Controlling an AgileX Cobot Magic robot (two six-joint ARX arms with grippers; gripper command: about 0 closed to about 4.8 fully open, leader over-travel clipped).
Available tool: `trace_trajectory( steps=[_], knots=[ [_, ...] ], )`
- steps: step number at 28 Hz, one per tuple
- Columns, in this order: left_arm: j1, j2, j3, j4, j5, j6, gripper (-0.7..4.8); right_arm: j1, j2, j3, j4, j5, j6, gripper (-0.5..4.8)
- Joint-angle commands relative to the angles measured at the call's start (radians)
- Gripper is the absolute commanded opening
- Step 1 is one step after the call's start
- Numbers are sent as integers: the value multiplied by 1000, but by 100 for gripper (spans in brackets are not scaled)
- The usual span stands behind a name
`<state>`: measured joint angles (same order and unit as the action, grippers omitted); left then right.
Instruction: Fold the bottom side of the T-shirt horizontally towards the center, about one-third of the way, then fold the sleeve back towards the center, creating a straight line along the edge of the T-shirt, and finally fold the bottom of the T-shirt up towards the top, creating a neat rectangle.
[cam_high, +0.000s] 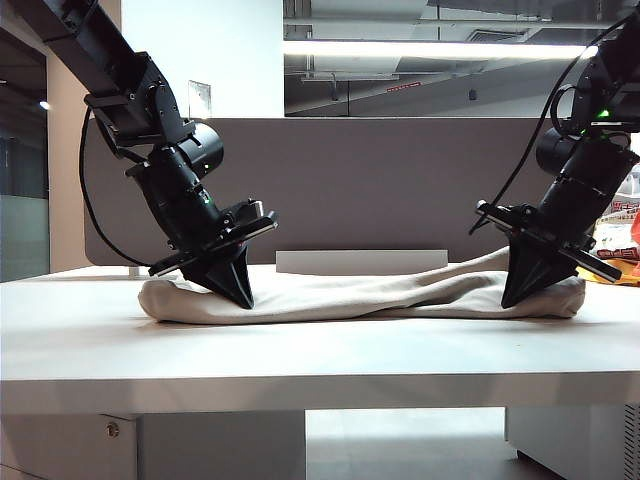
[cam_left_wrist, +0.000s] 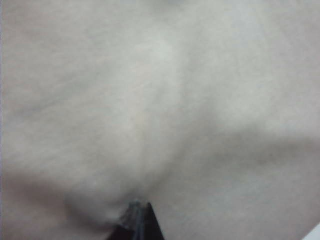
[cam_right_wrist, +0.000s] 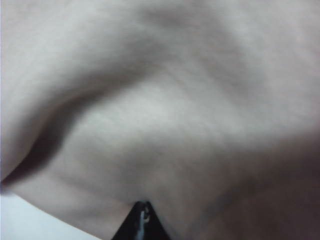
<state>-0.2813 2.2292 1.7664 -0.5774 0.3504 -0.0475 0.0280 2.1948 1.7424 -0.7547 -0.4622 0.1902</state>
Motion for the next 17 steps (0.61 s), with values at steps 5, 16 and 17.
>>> trace_trajectory(
  steps=[5, 16, 17],
  knots=[
    [14, 18, 0, -51, -85, 45, -6, -13, -3, 5, -38, 82, -8, -4],
    [91, 29, 0, -79, -83, 57, -6, -71, -3, 5, -63, 108, -11, -4],
    [95, 29, 0, -80, -86, 58, -6, -74, -3, 5, -64, 113, -12, -4]
  ],
)
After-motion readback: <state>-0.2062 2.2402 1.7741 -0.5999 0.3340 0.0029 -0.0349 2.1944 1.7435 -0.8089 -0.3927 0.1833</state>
